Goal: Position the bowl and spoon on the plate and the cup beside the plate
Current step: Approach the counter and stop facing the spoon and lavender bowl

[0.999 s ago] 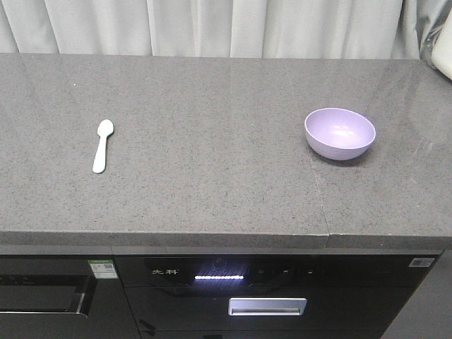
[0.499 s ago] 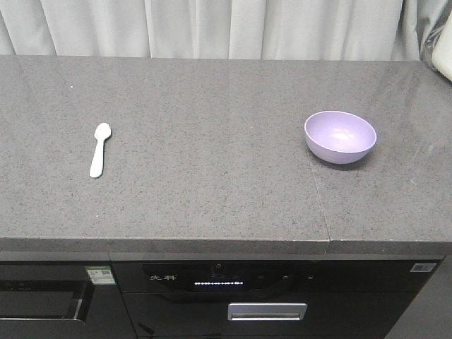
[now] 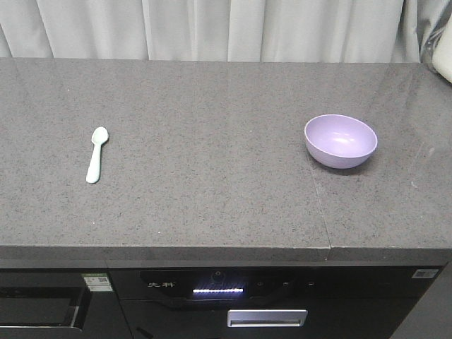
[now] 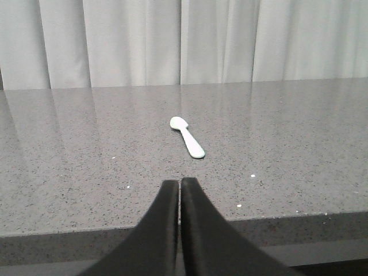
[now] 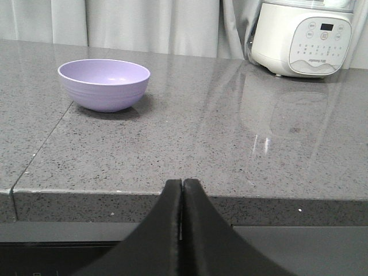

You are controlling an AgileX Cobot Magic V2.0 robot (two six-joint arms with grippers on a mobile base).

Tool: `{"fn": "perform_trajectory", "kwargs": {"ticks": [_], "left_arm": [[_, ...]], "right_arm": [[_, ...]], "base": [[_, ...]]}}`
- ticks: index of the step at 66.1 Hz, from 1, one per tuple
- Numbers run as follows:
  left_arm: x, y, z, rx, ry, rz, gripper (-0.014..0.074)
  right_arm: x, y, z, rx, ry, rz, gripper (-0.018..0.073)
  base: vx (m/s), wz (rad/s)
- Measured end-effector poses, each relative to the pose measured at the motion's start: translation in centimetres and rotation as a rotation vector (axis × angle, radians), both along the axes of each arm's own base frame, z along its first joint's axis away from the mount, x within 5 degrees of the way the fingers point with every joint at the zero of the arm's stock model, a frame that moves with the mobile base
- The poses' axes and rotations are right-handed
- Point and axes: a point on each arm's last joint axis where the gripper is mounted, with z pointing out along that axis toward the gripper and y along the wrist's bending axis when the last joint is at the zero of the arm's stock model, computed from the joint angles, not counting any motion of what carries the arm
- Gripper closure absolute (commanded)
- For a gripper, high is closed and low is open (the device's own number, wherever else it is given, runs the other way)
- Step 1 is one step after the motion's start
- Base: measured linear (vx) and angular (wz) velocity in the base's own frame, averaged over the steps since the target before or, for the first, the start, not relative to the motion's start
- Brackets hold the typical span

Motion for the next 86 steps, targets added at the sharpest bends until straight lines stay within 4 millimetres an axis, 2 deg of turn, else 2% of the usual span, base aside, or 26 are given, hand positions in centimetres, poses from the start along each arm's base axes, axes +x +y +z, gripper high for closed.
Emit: {"fn": "perform_trajectory", "kwargs": {"ticks": [86], "left_arm": [[0.0,0.0,0.0,0.0,0.0,0.0,0.0602]], "right_arm": [[0.0,0.0,0.01,0.0,-0.001,0.0,0.0565]], "base": [[0.03,-0.01]]}}
